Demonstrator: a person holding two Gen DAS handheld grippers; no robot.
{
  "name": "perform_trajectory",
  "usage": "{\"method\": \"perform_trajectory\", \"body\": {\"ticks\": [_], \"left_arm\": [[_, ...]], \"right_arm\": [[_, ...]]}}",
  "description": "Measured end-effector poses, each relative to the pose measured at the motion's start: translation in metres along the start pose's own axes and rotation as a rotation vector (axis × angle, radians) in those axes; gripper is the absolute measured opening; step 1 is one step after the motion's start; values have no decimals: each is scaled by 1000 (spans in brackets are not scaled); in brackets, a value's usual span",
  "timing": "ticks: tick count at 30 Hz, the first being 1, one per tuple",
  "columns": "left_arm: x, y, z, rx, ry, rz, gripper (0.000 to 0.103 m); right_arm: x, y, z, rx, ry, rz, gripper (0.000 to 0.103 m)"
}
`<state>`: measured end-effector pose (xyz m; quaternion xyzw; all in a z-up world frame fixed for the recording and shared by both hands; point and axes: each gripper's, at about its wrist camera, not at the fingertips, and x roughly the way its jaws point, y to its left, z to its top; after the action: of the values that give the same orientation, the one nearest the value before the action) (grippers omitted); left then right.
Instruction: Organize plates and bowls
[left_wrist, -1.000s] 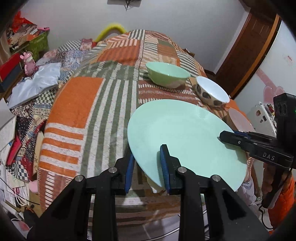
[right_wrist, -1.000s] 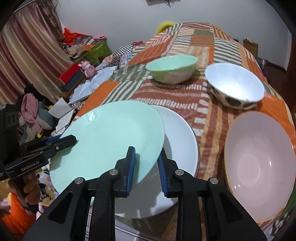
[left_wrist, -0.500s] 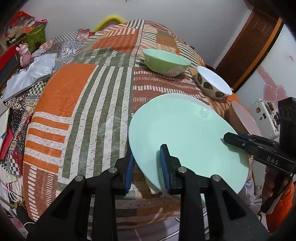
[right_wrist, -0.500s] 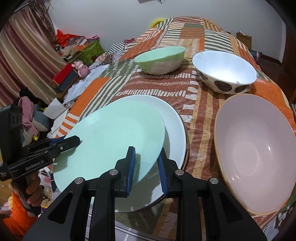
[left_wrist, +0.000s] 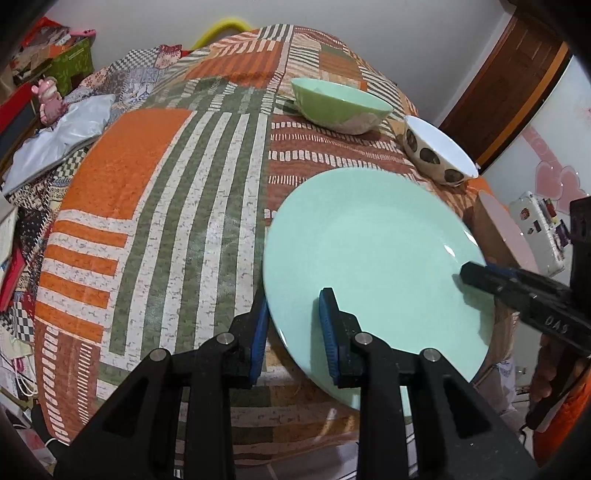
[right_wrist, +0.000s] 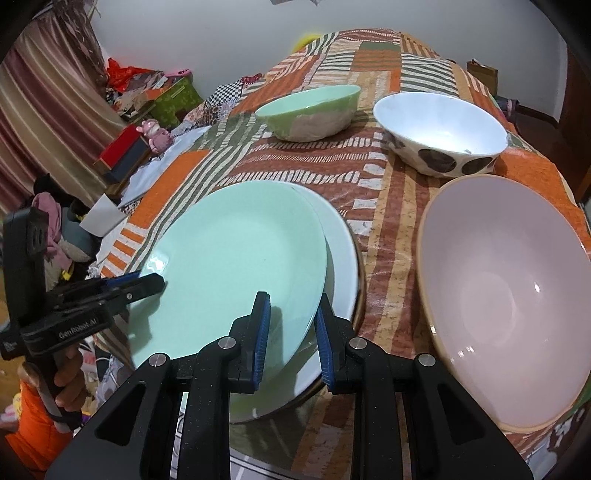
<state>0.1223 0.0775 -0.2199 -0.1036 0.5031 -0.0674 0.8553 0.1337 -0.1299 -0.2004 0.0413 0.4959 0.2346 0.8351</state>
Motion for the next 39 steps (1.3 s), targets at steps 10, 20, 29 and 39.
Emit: {"method": "perform_trajectory", "body": {"ticks": [10, 20, 29, 39], "left_arm": [[-8, -1, 0, 5, -20, 20, 27], [-47, -20, 7, 61, -122, 94, 27], [-73, -59, 21, 100, -199, 75, 38], [-77, -117, 32, 190, -254, 20, 59]], "right_arm": [[-10, 1, -2, -38, -30, -50, 21], [-42, -5, 8, -48, -116, -71, 22], [-78, -13, 13, -76, -208, -118, 23], [-110, -41, 12, -49, -267, -162, 23]]}}
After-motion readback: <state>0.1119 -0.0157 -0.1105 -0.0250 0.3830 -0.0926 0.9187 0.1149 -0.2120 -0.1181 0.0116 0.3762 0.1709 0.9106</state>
